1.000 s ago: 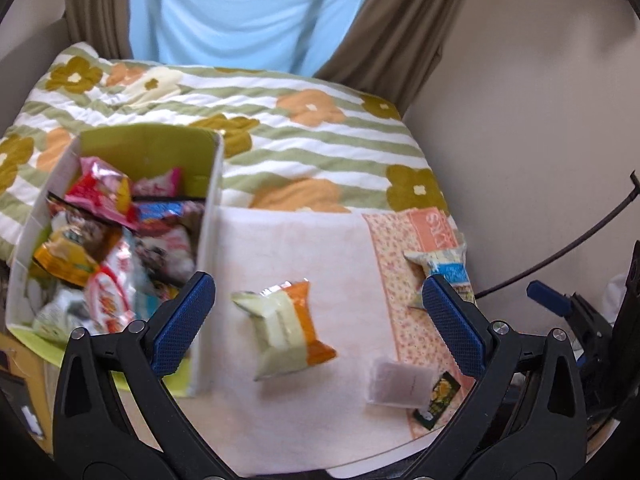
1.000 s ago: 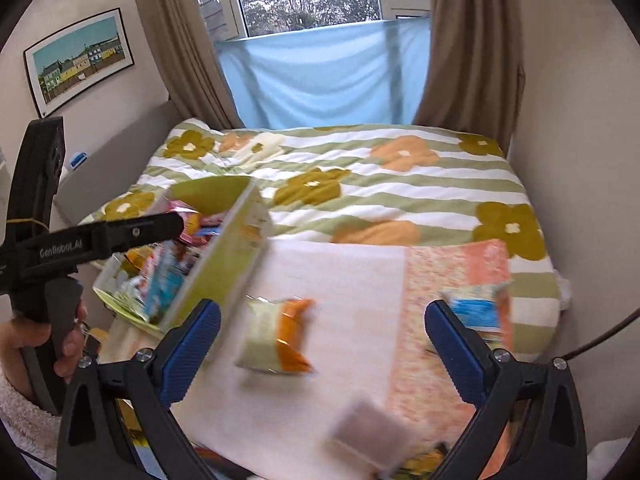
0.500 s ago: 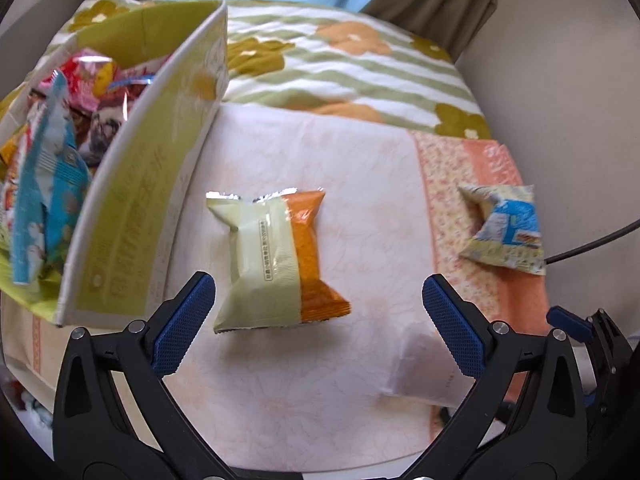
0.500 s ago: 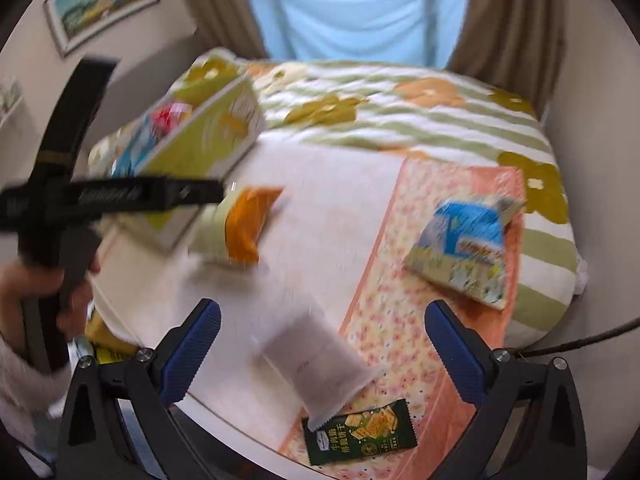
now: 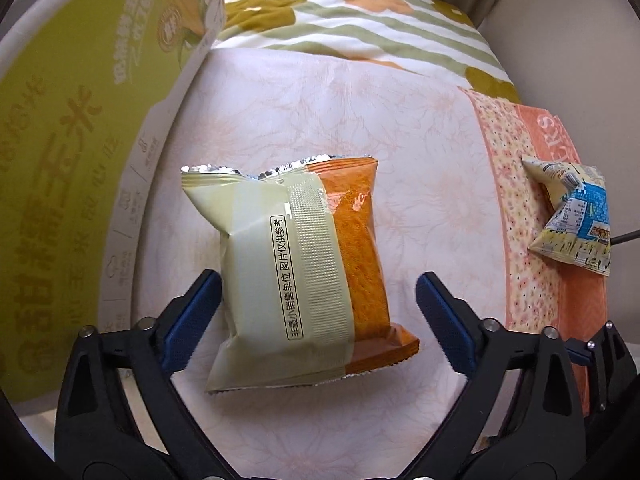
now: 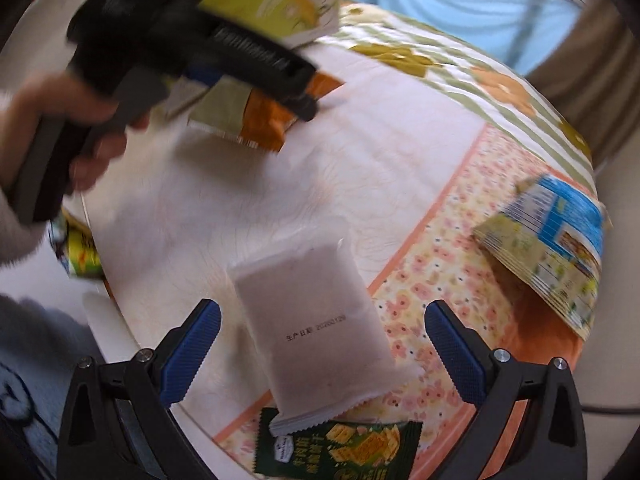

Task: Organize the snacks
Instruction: 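Grasp the cream-orange pack with the left gripper while the right grasps the white pouch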

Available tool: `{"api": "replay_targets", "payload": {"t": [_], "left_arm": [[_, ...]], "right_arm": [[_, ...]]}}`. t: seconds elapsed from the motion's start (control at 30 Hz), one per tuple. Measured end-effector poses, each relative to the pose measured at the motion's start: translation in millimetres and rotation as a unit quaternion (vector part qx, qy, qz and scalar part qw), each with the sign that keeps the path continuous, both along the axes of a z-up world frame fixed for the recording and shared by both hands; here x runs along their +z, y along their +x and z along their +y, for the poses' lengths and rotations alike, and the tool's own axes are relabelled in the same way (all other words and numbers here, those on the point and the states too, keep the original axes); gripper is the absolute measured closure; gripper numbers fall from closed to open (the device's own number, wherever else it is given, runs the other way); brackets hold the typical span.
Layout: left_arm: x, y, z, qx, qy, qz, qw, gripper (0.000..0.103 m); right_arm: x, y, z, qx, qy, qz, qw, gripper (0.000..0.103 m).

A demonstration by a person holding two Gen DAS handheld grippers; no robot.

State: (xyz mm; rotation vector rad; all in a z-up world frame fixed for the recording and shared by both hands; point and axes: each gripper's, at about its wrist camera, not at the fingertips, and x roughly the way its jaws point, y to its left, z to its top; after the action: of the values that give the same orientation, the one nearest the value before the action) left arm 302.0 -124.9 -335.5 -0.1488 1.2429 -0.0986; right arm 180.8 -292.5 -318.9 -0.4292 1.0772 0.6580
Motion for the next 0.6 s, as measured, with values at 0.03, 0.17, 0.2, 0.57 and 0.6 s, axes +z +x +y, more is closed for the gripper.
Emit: {"api": "replay_targets", "payload": {"t": [0.03,0.17,0.2,0.57,0.6], "left_arm": [[-2.2,1.2,0.7,-0.001,0.002,0.004,1.0,0.016],[-6.8,5.4,2.9,-0.004,0.003,0.01,0.9999,0.024],[-6.2,5.2,4.2,-0.005,0.002,0.008,1.0,0.025],[-1.9,2.6,9.3,-0.02,0.005,0.006,0.9998,0.038],[-1.0,1.7,9.5,-0.02,0.008,0.005,0.9998,0.038]], "right_arm": [[-3.8,1.0,1.5,0.007,-0.002,0.006,1.0,0.001],[-15.3,4.4,3.8,0.024,-0.011,0.017,1.0,0.001],[-16.8,5.1,3.6,0.027,-0.013,0.017,0.999,0.001],[-26.1,12.5,5.7,0.046,-0.008,0.03,0.998,0.016],[-26.3,12.4,6.5,0.05,-0.011,0.026,0.998,0.016]]}}
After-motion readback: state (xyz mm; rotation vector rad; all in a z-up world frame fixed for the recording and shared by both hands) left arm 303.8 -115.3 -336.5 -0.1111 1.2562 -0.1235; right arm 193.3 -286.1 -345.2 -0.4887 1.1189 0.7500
